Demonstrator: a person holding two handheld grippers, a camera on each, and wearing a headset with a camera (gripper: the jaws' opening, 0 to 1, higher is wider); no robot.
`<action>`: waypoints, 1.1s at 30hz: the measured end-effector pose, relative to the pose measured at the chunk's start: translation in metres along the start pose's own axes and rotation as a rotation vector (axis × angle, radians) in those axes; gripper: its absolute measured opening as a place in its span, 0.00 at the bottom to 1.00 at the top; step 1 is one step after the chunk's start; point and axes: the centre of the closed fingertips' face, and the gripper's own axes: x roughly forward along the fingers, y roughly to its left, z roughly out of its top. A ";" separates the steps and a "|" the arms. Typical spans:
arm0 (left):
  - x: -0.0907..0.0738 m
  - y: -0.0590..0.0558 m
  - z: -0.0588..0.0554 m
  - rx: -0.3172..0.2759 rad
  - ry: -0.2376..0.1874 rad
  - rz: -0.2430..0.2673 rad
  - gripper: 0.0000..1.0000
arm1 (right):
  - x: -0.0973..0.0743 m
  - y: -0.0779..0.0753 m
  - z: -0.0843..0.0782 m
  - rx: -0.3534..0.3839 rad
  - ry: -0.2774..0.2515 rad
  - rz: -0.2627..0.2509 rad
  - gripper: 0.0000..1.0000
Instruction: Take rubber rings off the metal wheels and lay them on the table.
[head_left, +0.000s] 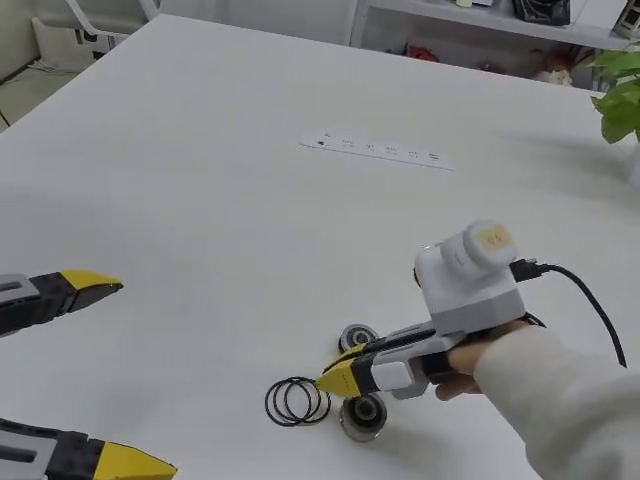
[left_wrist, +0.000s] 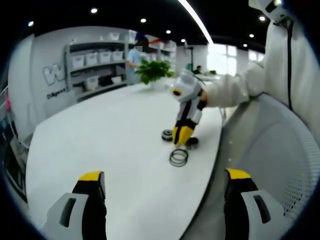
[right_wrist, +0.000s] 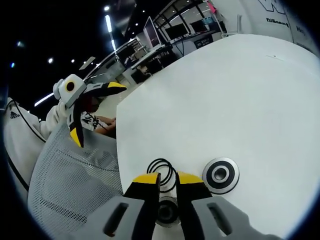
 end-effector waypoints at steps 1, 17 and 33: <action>0.000 0.000 0.000 0.002 0.001 -0.001 1.00 | -0.002 -0.001 0.002 -0.002 -0.008 -0.006 0.10; 0.001 0.007 0.023 0.056 -0.007 -0.028 1.00 | -0.040 -0.026 0.031 -0.011 -0.164 -0.107 0.17; 0.026 0.022 0.073 0.188 -0.036 -0.069 0.95 | -0.059 -0.050 0.026 -0.021 -0.209 -0.188 0.30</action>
